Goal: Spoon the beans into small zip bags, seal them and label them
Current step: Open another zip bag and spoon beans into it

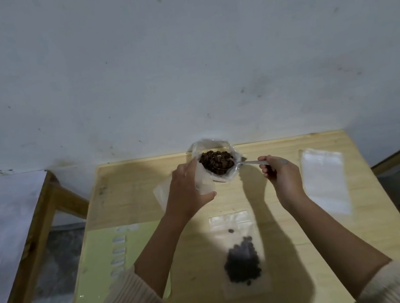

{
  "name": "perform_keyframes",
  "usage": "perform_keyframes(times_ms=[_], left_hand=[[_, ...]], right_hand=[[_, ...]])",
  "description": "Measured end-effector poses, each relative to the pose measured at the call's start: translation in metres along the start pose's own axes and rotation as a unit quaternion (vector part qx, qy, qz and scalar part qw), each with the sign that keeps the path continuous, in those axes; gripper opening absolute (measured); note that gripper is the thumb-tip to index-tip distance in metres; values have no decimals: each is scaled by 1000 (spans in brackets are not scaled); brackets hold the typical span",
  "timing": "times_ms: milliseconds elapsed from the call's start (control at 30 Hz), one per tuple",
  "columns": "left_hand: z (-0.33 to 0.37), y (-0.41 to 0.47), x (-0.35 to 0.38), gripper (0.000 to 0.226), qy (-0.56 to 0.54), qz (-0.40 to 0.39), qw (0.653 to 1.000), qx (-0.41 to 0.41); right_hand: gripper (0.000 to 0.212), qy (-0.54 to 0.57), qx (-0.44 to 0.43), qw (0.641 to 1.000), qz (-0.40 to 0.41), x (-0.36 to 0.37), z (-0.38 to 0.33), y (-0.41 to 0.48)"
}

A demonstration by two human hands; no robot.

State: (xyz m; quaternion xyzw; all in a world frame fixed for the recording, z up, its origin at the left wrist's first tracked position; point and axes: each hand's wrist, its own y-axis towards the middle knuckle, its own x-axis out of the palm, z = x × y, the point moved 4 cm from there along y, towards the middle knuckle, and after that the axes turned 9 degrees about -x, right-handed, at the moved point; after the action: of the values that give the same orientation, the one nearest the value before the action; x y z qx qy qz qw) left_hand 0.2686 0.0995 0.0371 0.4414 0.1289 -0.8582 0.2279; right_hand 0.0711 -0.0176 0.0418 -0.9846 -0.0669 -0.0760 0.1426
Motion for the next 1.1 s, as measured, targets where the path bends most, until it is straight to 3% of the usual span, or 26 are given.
perform_keyframes(times_ms=[233, 533, 767, 900, 1100], left_hand=[[24, -4, 10, 97, -25, -2, 998, 56], [22, -2, 0, 97, 1, 22, 997, 75], [1, -4, -8, 101, -5, 4, 1000, 18], [-10, -6, -8, 98, 31, 19, 999, 37], [-20, -4, -10, 102, -16, -14, 1000, -7]], right_hand=[[16, -97, -128, 981, -106, -4, -28, -25], [19, -92, -159, 983, 22, -21, -29, -21], [19, -216, -199, 955, -34, 12, 6, -12], [17, -231, -158, 959, -35, 30, 32, -5], [20, -173, -47, 984, -21, 44, 50, 1]])
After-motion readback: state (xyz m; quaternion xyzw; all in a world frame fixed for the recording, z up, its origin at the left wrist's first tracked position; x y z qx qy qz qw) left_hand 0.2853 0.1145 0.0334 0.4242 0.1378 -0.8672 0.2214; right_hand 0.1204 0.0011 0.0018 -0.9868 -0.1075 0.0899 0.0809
